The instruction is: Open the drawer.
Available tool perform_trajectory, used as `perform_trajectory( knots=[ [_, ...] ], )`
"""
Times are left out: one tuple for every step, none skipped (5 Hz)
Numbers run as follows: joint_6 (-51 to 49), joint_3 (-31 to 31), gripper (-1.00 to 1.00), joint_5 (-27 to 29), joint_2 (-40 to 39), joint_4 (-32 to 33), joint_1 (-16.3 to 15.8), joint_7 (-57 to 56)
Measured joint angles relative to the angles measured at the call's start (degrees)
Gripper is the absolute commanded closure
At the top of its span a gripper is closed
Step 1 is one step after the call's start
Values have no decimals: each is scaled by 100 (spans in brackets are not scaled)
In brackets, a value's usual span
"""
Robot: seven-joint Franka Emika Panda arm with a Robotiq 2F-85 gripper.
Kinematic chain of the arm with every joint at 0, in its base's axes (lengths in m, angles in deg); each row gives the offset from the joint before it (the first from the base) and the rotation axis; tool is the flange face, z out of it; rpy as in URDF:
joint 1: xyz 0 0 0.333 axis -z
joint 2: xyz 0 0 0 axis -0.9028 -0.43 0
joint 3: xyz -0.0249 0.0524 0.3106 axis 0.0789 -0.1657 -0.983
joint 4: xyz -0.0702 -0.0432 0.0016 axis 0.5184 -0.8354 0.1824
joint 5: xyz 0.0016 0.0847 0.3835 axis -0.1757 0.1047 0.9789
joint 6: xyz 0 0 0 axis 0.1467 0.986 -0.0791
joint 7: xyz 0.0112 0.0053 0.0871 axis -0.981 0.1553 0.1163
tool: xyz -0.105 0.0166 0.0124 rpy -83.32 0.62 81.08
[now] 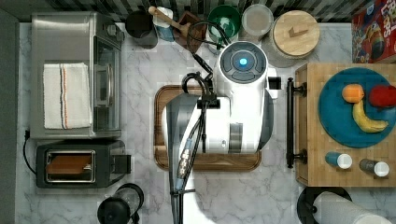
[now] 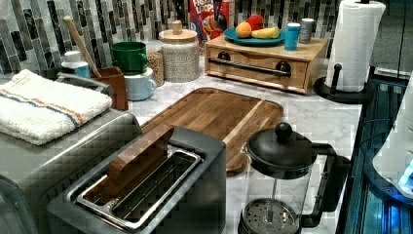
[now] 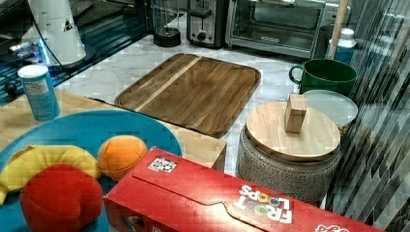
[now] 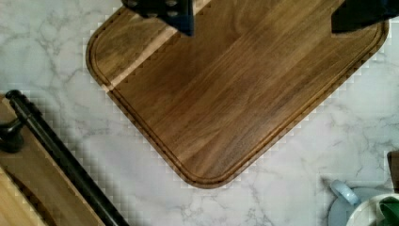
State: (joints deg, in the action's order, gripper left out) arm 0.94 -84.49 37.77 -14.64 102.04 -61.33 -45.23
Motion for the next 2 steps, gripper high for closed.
perform_trajectory(
  knots=[
    [372, -17, -100, -280, 1, 229, 5, -471],
    [948, -16, -100, -245, -2, 576, 26, -1511]
  ],
)
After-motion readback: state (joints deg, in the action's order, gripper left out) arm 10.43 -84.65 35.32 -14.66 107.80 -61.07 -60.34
